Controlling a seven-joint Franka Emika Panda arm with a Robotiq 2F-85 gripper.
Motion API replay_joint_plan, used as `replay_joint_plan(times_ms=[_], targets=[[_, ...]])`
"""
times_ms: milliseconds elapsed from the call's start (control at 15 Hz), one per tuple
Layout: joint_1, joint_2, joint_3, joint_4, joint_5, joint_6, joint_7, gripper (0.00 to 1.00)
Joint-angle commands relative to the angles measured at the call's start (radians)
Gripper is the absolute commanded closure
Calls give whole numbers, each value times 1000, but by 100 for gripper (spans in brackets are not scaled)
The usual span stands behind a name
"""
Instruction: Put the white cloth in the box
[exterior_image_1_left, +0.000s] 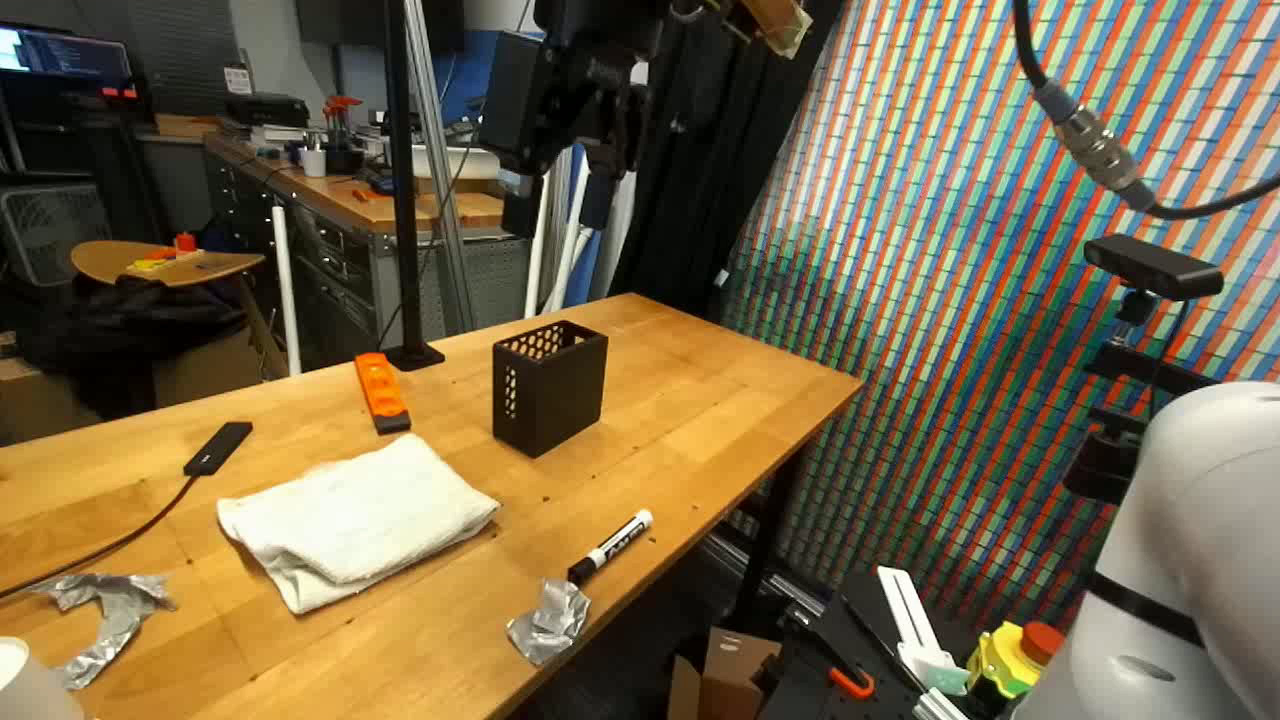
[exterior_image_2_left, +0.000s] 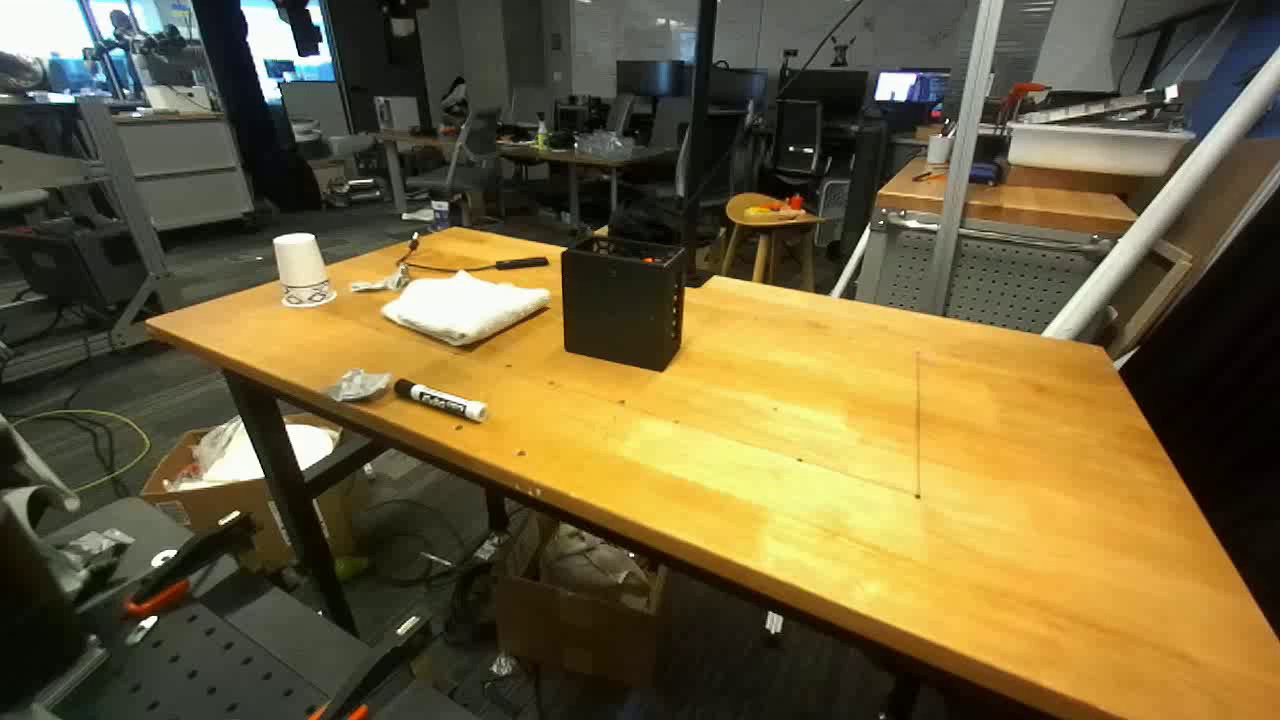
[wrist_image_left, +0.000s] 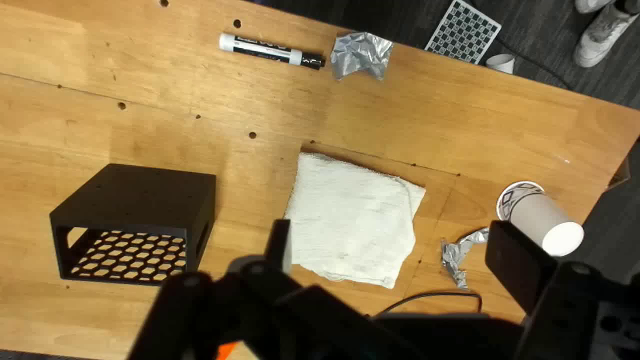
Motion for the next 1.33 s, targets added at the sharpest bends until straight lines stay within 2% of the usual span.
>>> replay_joint_plan(times_ms=[0, 533, 867, 1267], targets=[[-8, 1, 6, 5, 3, -1, -2, 0], [-6, -1, 7, 21, 3, 0, -5, 0], [13, 102, 31, 91, -17, 44, -61, 0], [30, 294, 75, 207, -82, 155, -165, 0]])
